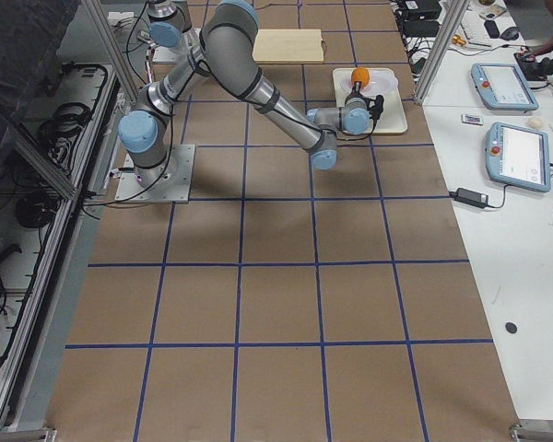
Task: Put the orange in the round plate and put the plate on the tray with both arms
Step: 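Lower the bowl onto the bear-printed tray with the right gripper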
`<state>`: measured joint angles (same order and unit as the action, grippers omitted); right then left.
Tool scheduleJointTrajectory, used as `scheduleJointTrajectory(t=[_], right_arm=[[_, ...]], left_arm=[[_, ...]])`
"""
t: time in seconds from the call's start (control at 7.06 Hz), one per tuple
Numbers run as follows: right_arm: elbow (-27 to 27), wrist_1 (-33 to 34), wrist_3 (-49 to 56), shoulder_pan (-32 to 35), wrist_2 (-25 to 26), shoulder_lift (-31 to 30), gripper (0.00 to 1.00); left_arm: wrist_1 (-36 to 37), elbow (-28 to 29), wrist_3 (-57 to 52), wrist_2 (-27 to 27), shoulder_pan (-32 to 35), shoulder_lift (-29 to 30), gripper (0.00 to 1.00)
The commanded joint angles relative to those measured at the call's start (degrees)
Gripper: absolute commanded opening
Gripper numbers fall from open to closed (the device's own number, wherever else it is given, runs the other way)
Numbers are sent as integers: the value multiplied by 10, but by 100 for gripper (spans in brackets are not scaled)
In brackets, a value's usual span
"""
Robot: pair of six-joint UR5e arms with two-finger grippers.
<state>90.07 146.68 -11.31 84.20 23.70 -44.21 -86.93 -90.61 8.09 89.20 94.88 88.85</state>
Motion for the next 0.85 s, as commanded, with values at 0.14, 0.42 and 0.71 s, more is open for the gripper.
scheduleJointTrajectory(t=[0.14, 0.42, 0.71], right_arm=[[1, -36, -3, 0, -1, 5, 0], [5, -37, -2, 0, 7, 5, 33], [6, -37, -2, -16, 10, -6, 77]], left_arm=[[0, 0, 0, 0, 0, 0, 100], [0, 0, 0, 0, 0, 0, 100], [0, 0, 0, 0, 0, 0, 100]])
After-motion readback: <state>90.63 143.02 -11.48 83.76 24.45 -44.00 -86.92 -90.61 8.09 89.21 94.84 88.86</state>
